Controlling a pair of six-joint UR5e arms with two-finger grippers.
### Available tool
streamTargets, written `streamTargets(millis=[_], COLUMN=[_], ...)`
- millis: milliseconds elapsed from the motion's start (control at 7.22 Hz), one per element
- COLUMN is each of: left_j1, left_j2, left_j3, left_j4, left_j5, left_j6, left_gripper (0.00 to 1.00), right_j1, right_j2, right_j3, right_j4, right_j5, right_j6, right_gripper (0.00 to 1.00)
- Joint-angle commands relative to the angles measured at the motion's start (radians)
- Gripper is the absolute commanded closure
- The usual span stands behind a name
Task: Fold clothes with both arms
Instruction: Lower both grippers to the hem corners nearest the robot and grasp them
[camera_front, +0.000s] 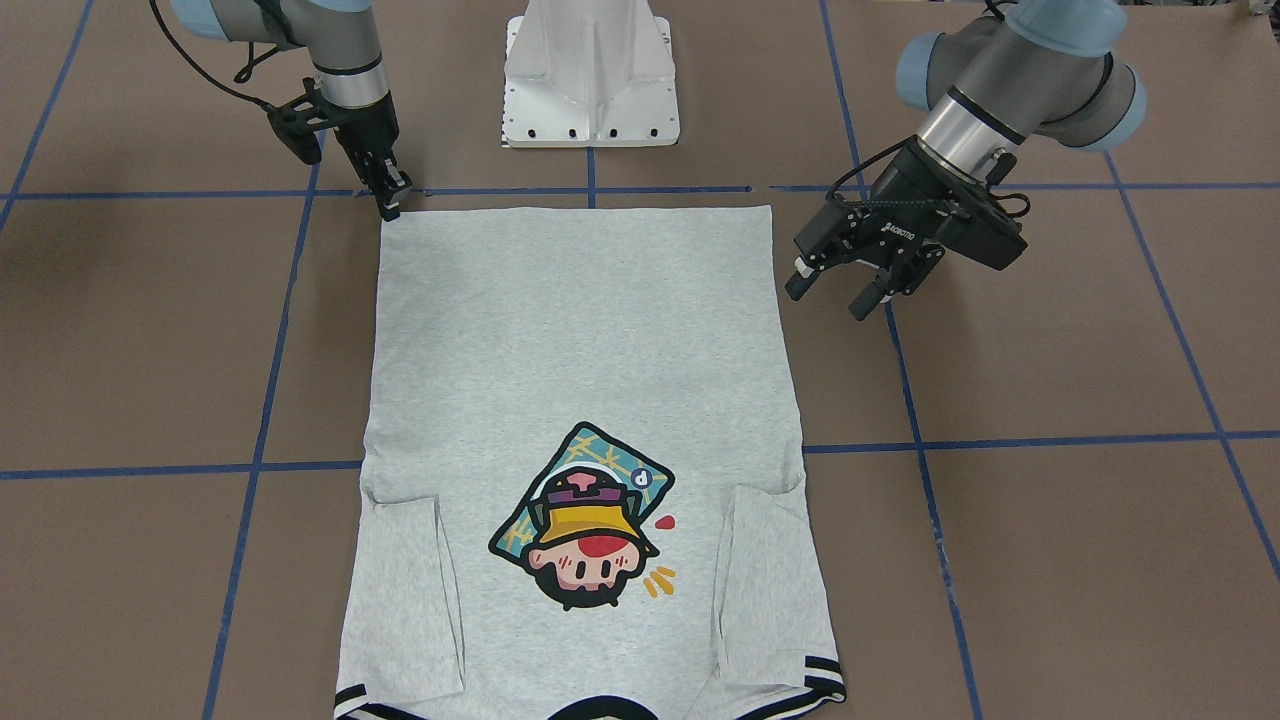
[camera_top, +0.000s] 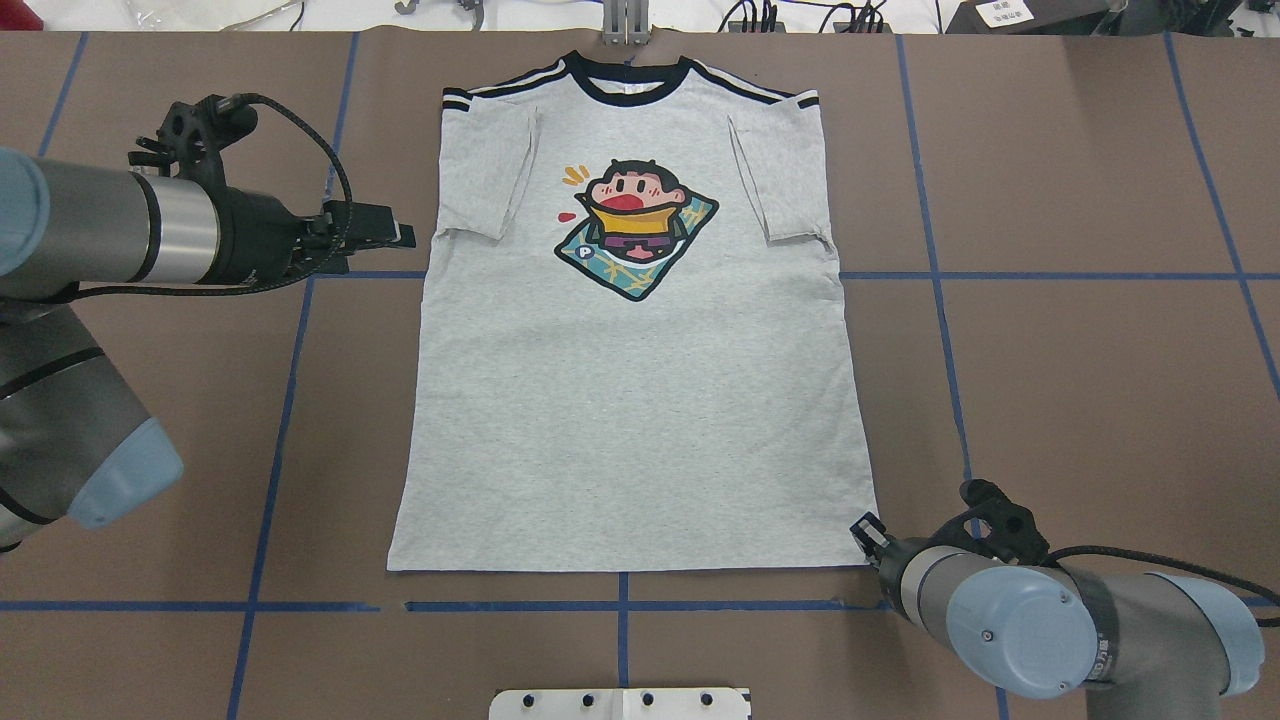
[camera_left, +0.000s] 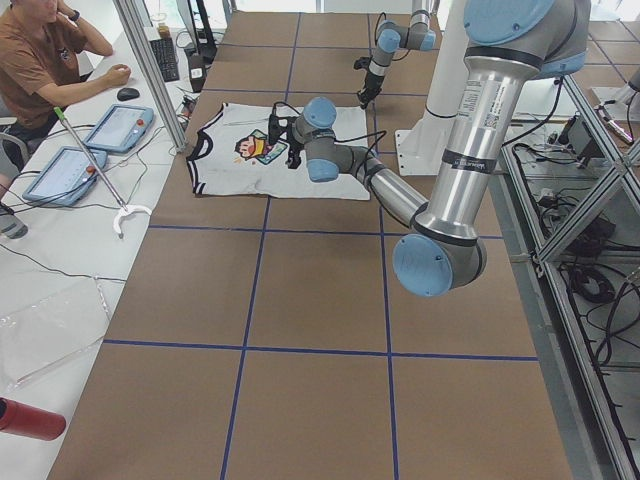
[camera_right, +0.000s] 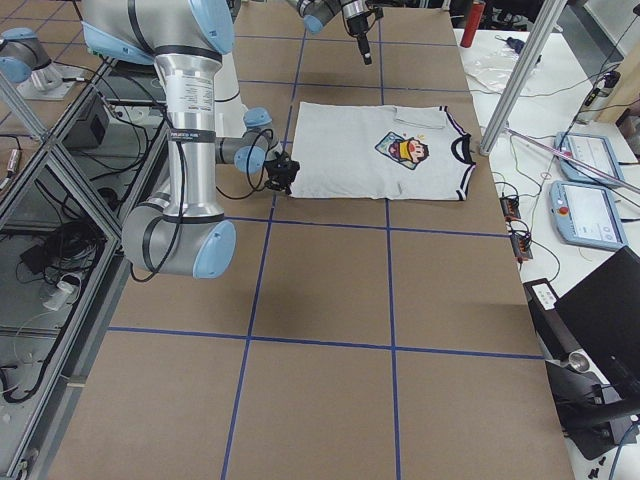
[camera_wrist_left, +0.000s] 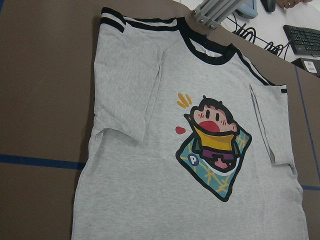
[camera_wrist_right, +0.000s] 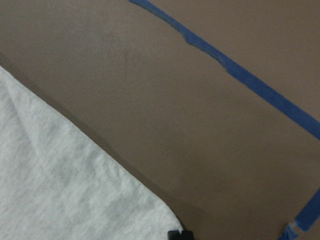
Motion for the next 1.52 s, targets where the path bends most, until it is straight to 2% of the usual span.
streamTargets(millis=[0, 138, 277, 415, 554, 969, 1246, 1385], left_j1=[0.051, 0.162, 0.283, 0.398, 0.477, 0.533, 0.571, 0.573], left_j2=[-0.004, -0.004, 0.034, 0.082, 0.108, 0.121, 0.122, 0.121], left_j3=[-0.005, -0.022, -0.033, -0.086, -0.117, -0.142, -0.136, -0.137], left_j4=[0.026, 0.064, 0.108, 0.179, 0.286, 0.453, 0.484, 0.484], left_j5=[0.002, 0.073, 0.168, 0.272, 0.355, 0.359, 0.361, 0.359], left_j6=[-0.125, -0.203, -0.260, -0.325, -0.348, -0.420, -0.469, -0.474], left_gripper=[0.01, 0.02, 0.02, 0.03, 0.05, 0.10, 0.12, 0.19], right_j1=[0.004, -0.002, 0.003, 0.001, 0.003, 0.000, 0.000, 0.000], right_j2=[-0.002, 0.004, 0.042, 0.050, 0.082, 0.087, 0.088, 0.088], right_j3=[0.064, 0.098, 0.098, 0.098, 0.095, 0.089, 0.088, 0.088], right_j4=[-0.039, -0.106, -0.112, -0.113, -0.113, -0.113, -0.113, -0.113], right_j5=[-0.006, -0.004, -0.003, 0.002, 0.002, 0.002, 0.002, 0.002], right_j6=[-0.003, -0.003, -0.003, -0.003, -0.003, -0.003, -0.003, -0.003], right_gripper=[1.00, 1.00, 1.00, 1.00, 1.00, 1.00, 1.00, 1.00])
